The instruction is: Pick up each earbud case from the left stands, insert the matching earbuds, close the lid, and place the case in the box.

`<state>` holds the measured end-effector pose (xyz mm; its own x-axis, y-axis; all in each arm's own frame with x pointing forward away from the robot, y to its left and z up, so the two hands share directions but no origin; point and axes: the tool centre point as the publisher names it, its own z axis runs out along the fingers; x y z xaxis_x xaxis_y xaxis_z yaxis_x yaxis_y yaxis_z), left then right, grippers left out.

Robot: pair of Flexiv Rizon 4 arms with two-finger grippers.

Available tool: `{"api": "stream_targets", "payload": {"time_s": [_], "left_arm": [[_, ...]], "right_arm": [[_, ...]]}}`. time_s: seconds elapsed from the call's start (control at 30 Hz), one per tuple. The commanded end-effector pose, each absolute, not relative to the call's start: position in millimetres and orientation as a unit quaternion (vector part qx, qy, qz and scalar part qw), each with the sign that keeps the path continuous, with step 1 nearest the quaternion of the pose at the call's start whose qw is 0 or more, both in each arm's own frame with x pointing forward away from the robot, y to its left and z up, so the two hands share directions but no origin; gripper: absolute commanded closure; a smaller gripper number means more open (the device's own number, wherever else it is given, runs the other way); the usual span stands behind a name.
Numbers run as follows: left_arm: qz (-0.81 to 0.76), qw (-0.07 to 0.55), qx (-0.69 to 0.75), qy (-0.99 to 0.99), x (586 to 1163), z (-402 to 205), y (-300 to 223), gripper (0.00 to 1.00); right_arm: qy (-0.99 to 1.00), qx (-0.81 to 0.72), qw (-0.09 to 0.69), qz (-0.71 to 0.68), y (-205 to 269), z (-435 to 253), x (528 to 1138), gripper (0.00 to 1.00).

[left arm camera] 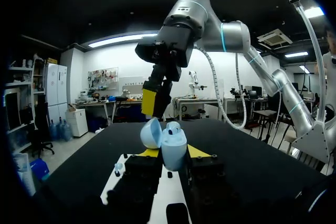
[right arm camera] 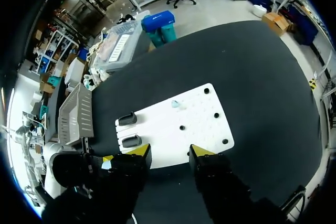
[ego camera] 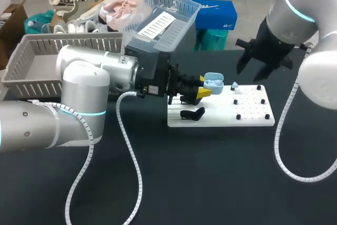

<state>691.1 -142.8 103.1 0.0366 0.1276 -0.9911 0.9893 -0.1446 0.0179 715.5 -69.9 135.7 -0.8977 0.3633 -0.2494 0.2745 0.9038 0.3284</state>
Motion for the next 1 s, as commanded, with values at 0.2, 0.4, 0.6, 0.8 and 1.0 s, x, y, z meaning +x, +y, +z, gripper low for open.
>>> {"api": "stream_targets", "payload": {"time_s": [0.2,0.4,0.6,0.8,1.0], "left_arm": [[-0.493,0.436,0.573,0.488,691,103,-143,1.00],[-0.493,0.436,0.573,0.488,691,103,-143,1.00],[-0.493,0.436,0.573,0.488,691,103,-143,1.00],[-0.493,0.436,0.573,0.488,691,103,-143,1.00],[-0.493,0.436,0.573,0.488,691,103,-143,1.00]], "right_arm": [[0.962,0.133,0.173,0.163,-77,107,735,0.49],[0.964,0.110,0.183,0.162,-86,92,749,0.43],[0.965,0.103,0.177,0.162,-84,78,762,0.46],[0.969,0.093,0.163,0.160,-77,66,773,0.48],[0.972,0.090,0.150,0.155,-71,57,783,0.42]]}}
